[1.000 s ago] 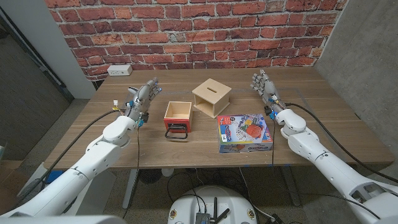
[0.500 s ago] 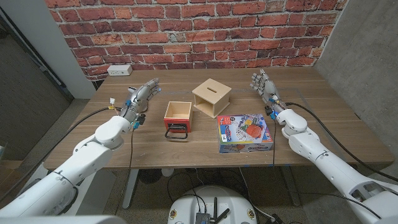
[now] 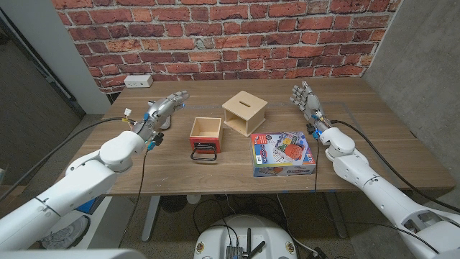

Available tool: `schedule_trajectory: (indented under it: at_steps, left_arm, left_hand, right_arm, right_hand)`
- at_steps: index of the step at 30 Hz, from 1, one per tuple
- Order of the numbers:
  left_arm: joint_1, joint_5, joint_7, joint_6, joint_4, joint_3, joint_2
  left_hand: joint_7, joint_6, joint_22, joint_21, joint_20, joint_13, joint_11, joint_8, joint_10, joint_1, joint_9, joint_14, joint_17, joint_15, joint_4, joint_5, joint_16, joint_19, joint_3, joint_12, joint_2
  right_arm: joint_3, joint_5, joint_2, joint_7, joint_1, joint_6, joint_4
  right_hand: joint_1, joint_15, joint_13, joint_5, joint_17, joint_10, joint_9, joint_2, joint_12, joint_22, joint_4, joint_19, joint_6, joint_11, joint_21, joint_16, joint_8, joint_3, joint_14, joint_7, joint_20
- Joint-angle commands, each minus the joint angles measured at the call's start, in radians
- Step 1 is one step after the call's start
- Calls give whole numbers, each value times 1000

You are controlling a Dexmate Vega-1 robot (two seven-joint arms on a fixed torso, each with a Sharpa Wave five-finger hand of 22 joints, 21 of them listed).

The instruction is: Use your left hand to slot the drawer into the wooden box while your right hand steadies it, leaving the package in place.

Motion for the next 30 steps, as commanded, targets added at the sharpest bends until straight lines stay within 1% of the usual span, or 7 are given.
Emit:
schedule_trajectory:
  at_steps: [1,11,13,16,20,25,30]
  left_arm:
    - [116,93,32,154,-167,-100,95]
    - [142,226,49,293,-274,-108,130]
    - [140,247,46,299,-283,-103,130]
    - [121,281,28,336,-309,-80,146]
    - [90,301,-3,381,-330,-55,162]
    - [48,328,-30,426,-357,-10,178]
    - [-8,351,-91,507,-408,30,236]
  left_hand:
    - [-4,18,4,-5,-42,2,-4,8,21,20,2,21,1,-55,-13,-5,5,10,4,4,-5]
    - [-17,49,3,-17,-21,0,-15,13,52,81,4,69,1,-82,-29,0,7,-37,20,-2,-32]
    - [-8,60,3,-9,-53,0,-10,13,58,105,4,77,1,-72,-28,2,3,-26,26,-7,-39]
    - [-4,72,4,-1,-74,0,-7,14,57,121,4,75,1,-65,-27,3,-1,-3,29,-12,-41]
    - [4,93,6,9,-87,1,5,17,66,141,5,77,1,-62,-25,3,-2,34,32,-12,-44]
    - [37,129,3,15,-108,1,25,16,79,177,5,97,1,-38,-26,4,0,95,30,-13,-61]
    - [49,153,2,13,-109,1,25,16,111,227,4,129,1,-38,-32,7,2,136,31,-9,-87]
  right_arm:
    - [-4,-7,14,-7,4,16,19]
    - [-4,-9,17,-15,-2,21,17]
    - [-3,-8,16,-13,-3,23,18]
    - [0,-6,15,-17,-6,23,15]
    - [2,-5,14,-18,-9,25,13]
    - [6,-1,12,-16,-15,32,14]
    - [9,1,12,-17,-21,36,13]
  right_hand:
    - [7,-40,2,5,-2,7,3,26,6,2,-1,1,11,3,1,4,6,7,9,2,-32]
    - [9,-38,1,5,-8,9,3,28,6,2,-1,1,16,3,1,4,6,9,12,3,-29]
    - [9,-38,1,6,-10,9,3,29,5,2,-1,1,17,3,2,4,7,10,12,3,-29]
    - [10,-37,0,6,-12,11,3,29,6,2,-1,2,18,3,2,4,6,11,13,4,-29]
    - [10,-37,0,6,-15,13,3,30,6,2,0,2,18,2,2,4,6,11,13,3,-29]
    - [11,-37,-1,6,-18,12,3,30,5,2,0,2,20,2,2,4,6,12,13,4,-26]
    - [11,-36,-1,6,-21,12,3,30,5,2,0,2,20,3,2,5,6,13,14,3,-24]
